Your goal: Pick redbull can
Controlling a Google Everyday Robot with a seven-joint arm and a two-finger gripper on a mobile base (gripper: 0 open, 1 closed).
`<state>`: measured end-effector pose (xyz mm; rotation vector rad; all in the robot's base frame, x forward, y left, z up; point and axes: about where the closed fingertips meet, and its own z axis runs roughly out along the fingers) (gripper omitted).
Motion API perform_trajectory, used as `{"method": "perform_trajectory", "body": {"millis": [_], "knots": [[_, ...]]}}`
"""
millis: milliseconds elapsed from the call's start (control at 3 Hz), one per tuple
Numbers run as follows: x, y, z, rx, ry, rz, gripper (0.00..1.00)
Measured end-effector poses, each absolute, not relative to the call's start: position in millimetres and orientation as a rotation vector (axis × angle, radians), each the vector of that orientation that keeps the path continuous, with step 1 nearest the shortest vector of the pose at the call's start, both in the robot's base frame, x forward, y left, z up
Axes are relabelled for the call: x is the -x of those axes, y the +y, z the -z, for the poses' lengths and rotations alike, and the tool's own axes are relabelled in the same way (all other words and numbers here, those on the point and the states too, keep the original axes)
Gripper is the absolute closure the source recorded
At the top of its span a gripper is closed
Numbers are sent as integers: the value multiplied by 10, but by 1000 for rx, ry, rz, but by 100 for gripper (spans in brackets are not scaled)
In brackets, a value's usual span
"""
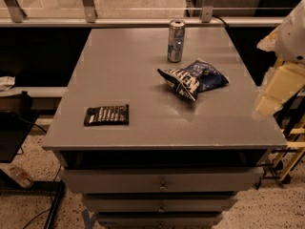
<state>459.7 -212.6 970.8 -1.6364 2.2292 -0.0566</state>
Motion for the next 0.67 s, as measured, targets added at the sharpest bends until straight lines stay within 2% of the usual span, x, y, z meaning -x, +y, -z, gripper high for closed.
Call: {"method": "perform_trajectory", "body": {"millis": [667], "knots": [[-5971,-1971,-9726,1268,2100,-168,0]]}}
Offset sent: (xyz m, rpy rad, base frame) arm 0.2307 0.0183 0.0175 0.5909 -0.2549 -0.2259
